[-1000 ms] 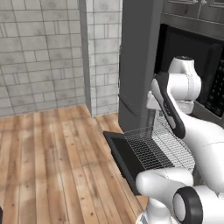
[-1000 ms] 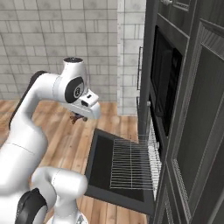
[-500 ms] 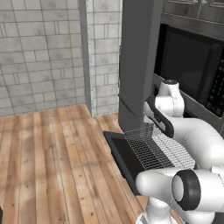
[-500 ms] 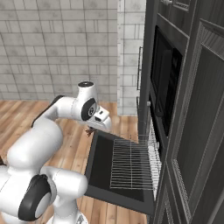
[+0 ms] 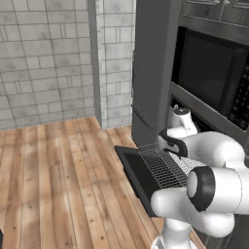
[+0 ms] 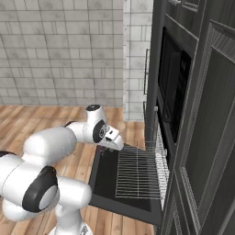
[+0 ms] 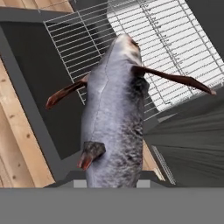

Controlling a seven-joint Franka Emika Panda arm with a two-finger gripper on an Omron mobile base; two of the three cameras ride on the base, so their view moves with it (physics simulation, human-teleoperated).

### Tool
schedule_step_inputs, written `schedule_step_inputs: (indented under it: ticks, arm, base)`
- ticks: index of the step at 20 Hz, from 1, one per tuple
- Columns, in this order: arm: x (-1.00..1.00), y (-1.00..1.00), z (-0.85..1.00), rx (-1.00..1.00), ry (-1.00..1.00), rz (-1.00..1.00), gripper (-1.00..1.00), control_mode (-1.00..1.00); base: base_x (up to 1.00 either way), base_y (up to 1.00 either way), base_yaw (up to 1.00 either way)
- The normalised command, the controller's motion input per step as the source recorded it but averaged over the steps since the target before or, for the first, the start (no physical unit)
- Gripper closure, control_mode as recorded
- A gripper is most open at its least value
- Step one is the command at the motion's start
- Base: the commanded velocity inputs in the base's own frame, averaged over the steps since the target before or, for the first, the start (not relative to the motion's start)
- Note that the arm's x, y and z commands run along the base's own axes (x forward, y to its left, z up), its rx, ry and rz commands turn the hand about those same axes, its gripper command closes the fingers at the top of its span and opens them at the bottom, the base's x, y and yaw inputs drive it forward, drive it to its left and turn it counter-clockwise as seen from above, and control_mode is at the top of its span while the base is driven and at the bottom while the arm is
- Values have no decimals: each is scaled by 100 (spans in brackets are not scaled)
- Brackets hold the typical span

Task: Place the fish on the bottom rack of the oven, and slide the tray back inside. Close the oven door.

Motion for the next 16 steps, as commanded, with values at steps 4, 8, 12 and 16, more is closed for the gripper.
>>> schedule_step_inputs:
  ticks: [4, 8, 12, 16]
  arm:
    - [28, -30, -55, 0, 2, 0, 100, -100]
    - [33, -31, -54, 0, 0, 0, 100, -100]
    - [40, -29, -54, 0, 1, 0, 100, -100]
    - [29, -20, -47, 0, 0, 0, 100, -100]
  base:
    - [0, 0, 0]
    - [0, 0, 0]
    - [0, 0, 0]
    - [0, 0, 0]
